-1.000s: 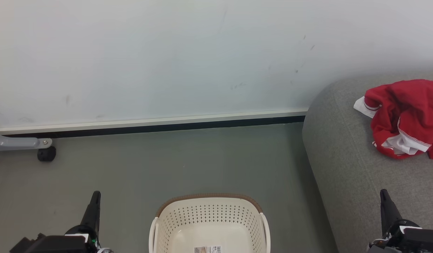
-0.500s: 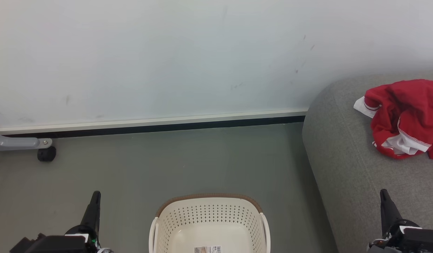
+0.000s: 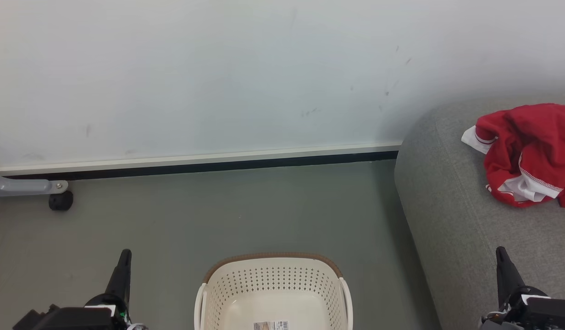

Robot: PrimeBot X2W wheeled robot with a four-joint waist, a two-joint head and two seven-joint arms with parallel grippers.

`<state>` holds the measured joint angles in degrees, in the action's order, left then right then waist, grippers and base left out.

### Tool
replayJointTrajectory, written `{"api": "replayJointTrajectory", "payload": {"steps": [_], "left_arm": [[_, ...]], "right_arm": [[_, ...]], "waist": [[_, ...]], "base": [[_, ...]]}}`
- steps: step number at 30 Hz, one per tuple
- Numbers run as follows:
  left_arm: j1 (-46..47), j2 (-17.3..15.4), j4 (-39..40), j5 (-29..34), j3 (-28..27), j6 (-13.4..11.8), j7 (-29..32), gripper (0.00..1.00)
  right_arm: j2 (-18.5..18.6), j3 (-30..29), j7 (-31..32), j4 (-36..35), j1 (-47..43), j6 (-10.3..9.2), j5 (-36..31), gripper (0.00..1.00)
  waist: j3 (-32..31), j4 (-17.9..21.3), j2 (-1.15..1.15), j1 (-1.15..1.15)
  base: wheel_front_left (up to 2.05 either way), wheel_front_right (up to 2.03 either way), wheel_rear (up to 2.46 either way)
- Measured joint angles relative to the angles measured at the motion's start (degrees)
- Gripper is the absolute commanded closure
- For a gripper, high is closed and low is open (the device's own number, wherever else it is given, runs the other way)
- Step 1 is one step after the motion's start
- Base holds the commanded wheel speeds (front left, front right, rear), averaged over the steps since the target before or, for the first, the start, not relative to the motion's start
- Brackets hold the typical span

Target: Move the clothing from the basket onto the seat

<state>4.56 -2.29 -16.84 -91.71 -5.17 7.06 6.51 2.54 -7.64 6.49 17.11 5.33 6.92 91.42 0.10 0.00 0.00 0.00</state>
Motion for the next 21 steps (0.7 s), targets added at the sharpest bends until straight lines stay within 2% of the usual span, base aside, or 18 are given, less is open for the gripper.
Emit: {"api": "replayJointTrajectory", "payload": {"steps": [21], "left_arm": [[0.0, 0.0, -0.1, 0.0, 0.0, 0.0, 0.0, 1.0]], "right_arm": [[0.0, 0.0, 0.0, 0.0, 0.0, 0.0, 0.0, 1.0]], "waist": [[0.0, 0.0, 0.0, 0.0]], "base": [[0.0, 0.0, 0.0]]}}
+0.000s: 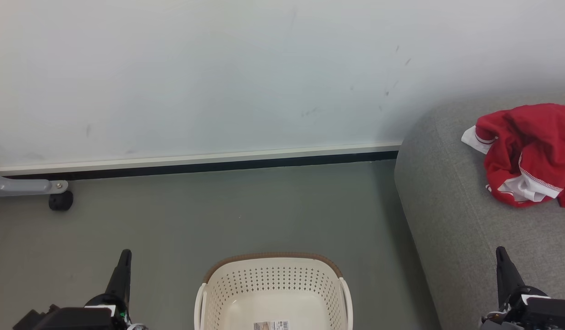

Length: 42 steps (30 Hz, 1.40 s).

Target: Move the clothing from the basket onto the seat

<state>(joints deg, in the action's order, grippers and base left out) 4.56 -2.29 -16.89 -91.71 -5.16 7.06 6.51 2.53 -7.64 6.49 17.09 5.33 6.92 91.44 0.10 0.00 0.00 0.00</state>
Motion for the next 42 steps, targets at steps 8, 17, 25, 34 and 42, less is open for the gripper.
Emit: {"api": "replayJointTrajectory", "payload": {"steps": [8, 17, 25, 34, 42], "left_arm": [[0.0, 0.0, 0.0, 0.0, 0.0, 0.0, 0.0, 1.0], [0.0, 0.0, 0.0, 0.0, 0.0, 0.0, 0.0, 1.0], [0.0, 0.0, -0.1, 0.0, 0.0, 0.0, 0.0, 1.0], [0.0, 0.0, -0.1, 0.0, 0.0, 0.0, 0.0, 1.0], [0.0, 0.0, -0.1, 0.0, 0.0, 0.0, 0.0, 1.0]], "right_arm": [[0.0, 0.0, 0.0, 0.0, 0.0, 0.0, 0.0, 1.0], [0.0, 0.0, 0.0, 0.0, 0.0, 0.0, 0.0, 1.0], [0.0, 0.0, 0.0, 0.0, 0.0, 0.0, 0.0, 1.0], [0.0, 0.0, 0.0, 0.0, 0.0, 0.0, 0.0, 1.0], [0.0, 0.0, 0.0, 0.0, 0.0, 0.0, 0.0, 1.0]], "waist": [[0.0, 0.0, 0.0, 0.0], [0.0, 0.0, 0.0, 0.0], [0.0, 0.0, 0.0, 0.0], [0.0, 0.0, 0.0, 0.0], [0.0, 0.0, 0.0, 0.0]], "base": [[0.0, 0.0, 0.0], [0.0, 0.0, 0.0], [0.0, 0.0, 0.0], [0.0, 0.0, 0.0], [0.0, 0.0, 0.0]]}}
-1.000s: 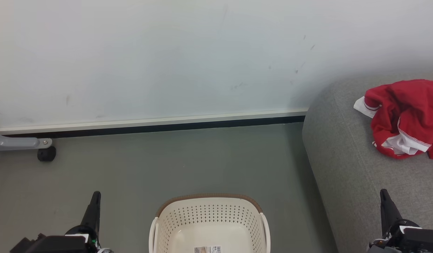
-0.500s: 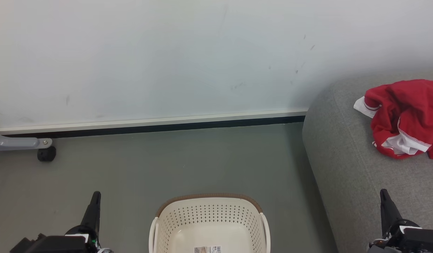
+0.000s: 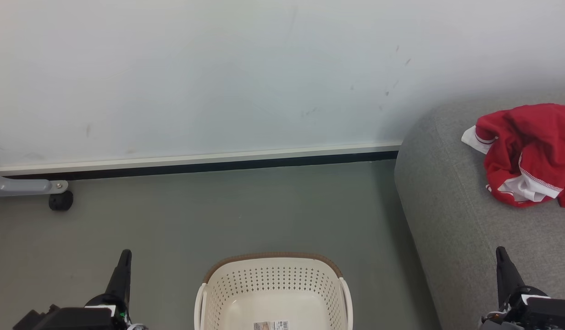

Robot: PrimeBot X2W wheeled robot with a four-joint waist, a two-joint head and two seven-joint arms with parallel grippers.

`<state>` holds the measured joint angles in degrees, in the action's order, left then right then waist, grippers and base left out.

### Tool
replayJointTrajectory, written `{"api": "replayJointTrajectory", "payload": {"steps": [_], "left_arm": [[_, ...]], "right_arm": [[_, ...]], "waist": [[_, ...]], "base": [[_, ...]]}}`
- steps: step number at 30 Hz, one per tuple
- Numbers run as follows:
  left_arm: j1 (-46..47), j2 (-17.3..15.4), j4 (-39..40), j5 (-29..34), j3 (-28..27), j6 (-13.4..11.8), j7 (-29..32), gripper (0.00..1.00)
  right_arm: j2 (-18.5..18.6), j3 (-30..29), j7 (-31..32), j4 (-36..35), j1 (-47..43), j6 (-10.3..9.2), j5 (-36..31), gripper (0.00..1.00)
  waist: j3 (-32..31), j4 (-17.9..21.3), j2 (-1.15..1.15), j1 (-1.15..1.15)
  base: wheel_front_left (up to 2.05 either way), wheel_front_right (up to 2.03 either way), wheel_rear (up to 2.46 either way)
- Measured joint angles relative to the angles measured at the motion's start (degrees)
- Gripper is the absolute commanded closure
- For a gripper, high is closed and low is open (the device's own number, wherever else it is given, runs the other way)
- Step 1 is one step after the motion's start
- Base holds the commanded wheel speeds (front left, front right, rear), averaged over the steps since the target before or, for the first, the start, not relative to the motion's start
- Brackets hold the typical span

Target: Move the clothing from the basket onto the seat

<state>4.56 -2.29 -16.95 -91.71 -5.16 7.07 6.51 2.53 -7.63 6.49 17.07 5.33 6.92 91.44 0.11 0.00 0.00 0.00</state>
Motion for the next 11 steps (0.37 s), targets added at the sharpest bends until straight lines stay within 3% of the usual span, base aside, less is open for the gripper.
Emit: {"api": "replayJointTrajectory", "payload": {"steps": [11], "left_arm": [[0.0, 0.0, 0.0, 0.0, 0.0, 0.0, 0.0, 1.0]], "right_arm": [[0.0, 0.0, 0.0, 0.0, 0.0, 0.0, 0.0, 1.0]], "waist": [[0.0, 0.0, 0.0, 0.0]], "base": [[0.0, 0.0, 0.0]]}}
